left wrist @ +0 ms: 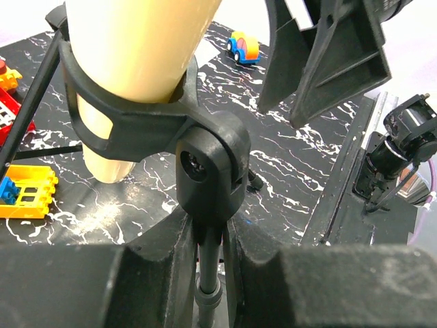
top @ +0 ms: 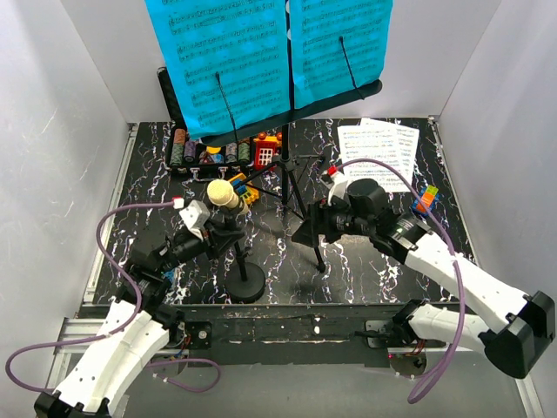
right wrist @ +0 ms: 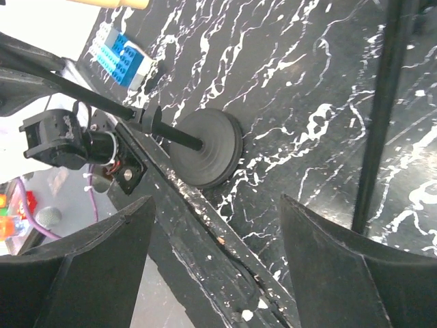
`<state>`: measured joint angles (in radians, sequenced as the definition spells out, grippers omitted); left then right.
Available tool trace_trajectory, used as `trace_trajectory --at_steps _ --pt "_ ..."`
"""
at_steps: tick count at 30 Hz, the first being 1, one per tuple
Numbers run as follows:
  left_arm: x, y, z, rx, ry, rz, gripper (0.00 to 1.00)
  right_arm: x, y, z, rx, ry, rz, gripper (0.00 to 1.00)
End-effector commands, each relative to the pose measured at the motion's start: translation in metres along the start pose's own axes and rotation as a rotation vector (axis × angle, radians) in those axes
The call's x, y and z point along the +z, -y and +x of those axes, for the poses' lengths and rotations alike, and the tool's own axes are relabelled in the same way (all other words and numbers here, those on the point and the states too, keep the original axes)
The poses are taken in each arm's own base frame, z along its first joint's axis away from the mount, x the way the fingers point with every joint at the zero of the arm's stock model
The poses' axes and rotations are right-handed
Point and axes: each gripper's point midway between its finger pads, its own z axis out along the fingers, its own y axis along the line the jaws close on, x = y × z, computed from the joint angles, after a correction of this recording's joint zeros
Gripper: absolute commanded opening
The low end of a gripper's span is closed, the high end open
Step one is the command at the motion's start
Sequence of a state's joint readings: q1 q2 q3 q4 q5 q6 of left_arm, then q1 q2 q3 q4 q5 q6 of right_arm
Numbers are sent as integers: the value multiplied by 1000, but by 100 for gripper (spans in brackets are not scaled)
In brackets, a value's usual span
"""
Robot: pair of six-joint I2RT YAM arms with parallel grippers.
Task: Pack up the instrument practice props
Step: Pick up the microphone stand with the microphone from the center of the board, then place the microphone stand with the microphone at the center of the board.
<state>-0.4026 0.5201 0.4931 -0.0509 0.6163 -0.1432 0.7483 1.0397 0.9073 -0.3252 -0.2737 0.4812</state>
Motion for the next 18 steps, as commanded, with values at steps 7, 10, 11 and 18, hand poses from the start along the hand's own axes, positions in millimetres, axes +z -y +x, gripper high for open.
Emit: trace_trajectory --at_steps 7,10,11,18 --pt "2 4 -50 52 236 9 0 29 -55 -17 16 -37 -222 78" --pt "7 2 -53 42 256 16 0 35 -54 -18 18 -44 -221 78" --pt "9 1 -53 42 259 17 0 36 -54 -18 15 -46 -221 78" --pt "19 2 -63 139 234 61 0 41 -49 -25 -39 -5 -204 78"
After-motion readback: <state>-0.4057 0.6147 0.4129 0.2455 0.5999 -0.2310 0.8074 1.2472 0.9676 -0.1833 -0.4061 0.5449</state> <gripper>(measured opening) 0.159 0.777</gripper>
